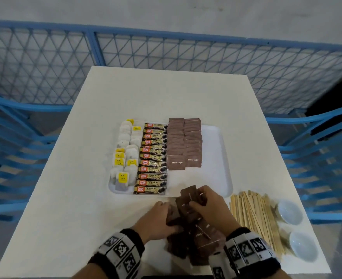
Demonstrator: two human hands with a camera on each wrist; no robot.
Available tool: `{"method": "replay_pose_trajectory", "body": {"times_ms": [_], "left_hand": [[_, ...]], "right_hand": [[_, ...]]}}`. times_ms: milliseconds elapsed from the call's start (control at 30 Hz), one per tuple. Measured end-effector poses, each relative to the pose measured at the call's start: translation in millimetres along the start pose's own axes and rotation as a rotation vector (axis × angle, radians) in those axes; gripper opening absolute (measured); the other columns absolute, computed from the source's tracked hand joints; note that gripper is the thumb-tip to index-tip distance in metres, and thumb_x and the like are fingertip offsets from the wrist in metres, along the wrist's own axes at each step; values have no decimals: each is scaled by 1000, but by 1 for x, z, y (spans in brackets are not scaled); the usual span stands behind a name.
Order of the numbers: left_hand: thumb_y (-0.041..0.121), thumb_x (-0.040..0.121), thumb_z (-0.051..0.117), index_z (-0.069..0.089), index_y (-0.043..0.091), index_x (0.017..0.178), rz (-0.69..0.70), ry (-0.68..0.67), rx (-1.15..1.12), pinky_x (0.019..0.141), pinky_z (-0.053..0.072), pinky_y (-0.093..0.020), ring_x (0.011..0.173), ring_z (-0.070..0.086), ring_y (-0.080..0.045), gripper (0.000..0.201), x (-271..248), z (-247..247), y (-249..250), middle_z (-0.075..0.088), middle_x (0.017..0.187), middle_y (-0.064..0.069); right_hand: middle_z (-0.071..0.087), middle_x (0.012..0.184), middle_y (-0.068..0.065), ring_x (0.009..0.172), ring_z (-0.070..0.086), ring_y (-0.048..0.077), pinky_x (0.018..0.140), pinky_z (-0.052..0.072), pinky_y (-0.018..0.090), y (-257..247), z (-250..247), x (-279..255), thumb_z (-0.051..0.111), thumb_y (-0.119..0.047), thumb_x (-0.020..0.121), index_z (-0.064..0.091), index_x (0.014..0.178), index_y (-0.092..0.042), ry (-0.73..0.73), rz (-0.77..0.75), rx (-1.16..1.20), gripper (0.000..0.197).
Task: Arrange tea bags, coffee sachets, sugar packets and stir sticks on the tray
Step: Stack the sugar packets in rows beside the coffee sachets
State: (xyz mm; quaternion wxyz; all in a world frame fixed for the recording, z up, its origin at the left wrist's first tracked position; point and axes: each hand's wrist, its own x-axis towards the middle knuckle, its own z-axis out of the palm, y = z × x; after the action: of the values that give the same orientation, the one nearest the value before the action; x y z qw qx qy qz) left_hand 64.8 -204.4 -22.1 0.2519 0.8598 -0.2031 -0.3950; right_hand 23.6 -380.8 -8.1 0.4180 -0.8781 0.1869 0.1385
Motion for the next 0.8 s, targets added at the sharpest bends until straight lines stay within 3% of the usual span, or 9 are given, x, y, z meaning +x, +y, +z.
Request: {"method": "replay_pose_trajectory", "body": {"times_ms": [100,167,233,333,400,533,633,733,800], "left_hand": [[44,67,78,41,13,124,-53,-30,110,82,41,-25,102,47,-16,74,-2,13,10,42,118,-3],[40,66,81,37,10,126,-70,-14,208,84,43,-30,108,50,-23,79,-3,23,18,41,123,-7],[38,68,80,39,8,124,-92,10,216,85,43,-32,110,50,-26,76,-2,26,20,42,123,-9],[39,70,77,48,9,115,-121,60,155,87,43,-33,107,51,-26,61,-4,24,15,50,117,-9],[37,73,75,53,10,109,-112,98,117,83,44,-29,103,53,-24,50,-8,20,11,52,107,-5],[24,76,73,54,17,90,-67,182,-70,61,36,-15,86,54,-14,24,-17,15,3,56,89,4],[15,74,74,44,22,70,-60,287,-205,53,31,-12,67,48,-9,31,-25,13,-4,51,70,9],[8,71,76,47,8,71,-64,327,-440,57,35,-16,65,47,-12,29,-33,6,-10,53,68,0],[6,69,78,49,-5,82,-47,322,-664,66,42,-22,74,53,-15,34,-39,0,-13,55,79,-9]], "right_hand": [[61,95,-7,87,59,9,67,44,9,5,-12,-5,64,-19,86,47,110,-22,-3,12,124,29],[63,101,-5,94,61,11,80,52,21,11,-19,-7,62,-17,87,50,115,-19,-12,22,187,30],[63,106,-3,98,62,16,90,53,36,19,-25,-9,60,-17,89,53,116,-16,-38,33,214,29],[63,110,1,99,64,20,88,54,44,32,-31,-13,58,-15,90,56,115,-17,-69,49,304,26],[63,112,5,99,65,22,85,55,44,38,-36,-16,57,-11,90,57,114,-16,-83,57,376,24],[64,108,7,96,67,25,84,56,46,41,-43,-18,57,-6,90,61,111,-16,-130,38,459,24],[66,105,4,97,66,24,86,54,47,35,-46,-18,59,-7,88,63,110,-20,-169,-9,453,25],[68,106,5,98,66,23,88,54,44,18,-47,-18,59,-5,88,63,113,-18,-233,-85,474,29],[70,102,3,95,67,21,79,56,35,2,-48,-17,58,-2,88,62,113,-16,-294,-134,517,29]]}}
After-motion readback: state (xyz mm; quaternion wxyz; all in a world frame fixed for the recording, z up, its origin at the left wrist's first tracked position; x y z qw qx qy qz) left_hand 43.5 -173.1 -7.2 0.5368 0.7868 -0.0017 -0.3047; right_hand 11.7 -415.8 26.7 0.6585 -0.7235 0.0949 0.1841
